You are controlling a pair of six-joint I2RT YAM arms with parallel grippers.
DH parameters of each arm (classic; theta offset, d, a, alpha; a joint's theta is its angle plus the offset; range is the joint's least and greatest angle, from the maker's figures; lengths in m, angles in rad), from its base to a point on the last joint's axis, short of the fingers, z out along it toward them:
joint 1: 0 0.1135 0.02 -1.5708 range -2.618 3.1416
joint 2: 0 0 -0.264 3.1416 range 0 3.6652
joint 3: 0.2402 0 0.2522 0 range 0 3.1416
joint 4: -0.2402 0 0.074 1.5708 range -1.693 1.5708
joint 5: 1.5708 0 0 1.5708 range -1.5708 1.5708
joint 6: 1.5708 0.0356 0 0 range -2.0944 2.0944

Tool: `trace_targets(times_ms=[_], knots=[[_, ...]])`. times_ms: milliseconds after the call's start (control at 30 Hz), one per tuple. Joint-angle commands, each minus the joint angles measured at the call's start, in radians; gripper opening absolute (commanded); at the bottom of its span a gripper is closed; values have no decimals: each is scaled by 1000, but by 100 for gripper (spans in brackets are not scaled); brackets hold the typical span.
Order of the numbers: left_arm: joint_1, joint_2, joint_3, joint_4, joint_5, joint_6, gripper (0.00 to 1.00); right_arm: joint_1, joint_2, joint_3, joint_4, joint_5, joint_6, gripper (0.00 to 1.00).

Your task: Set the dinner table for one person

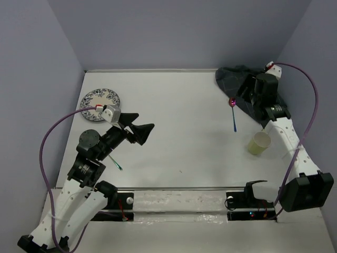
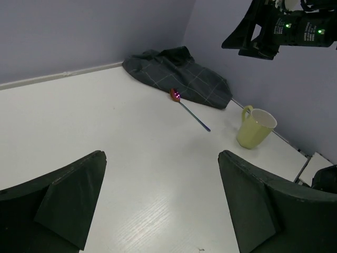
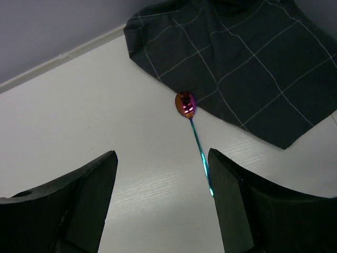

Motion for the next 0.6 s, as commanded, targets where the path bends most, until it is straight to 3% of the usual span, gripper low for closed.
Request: trace_targets(times_ms=[0,133,400,567], knots=[[3,-8,15,8,-8,31,99,-45,129,87,95,36,-21,75],[3,-14,12,1,-45,43,99,-120,220,139,155,-39,51,75],[3,-17,5,5,-65,39,99,-229,481,279,280,-13,238,76],[2,-17,0,8,-82,42,99,-252,718,473,314,135,332,77]])
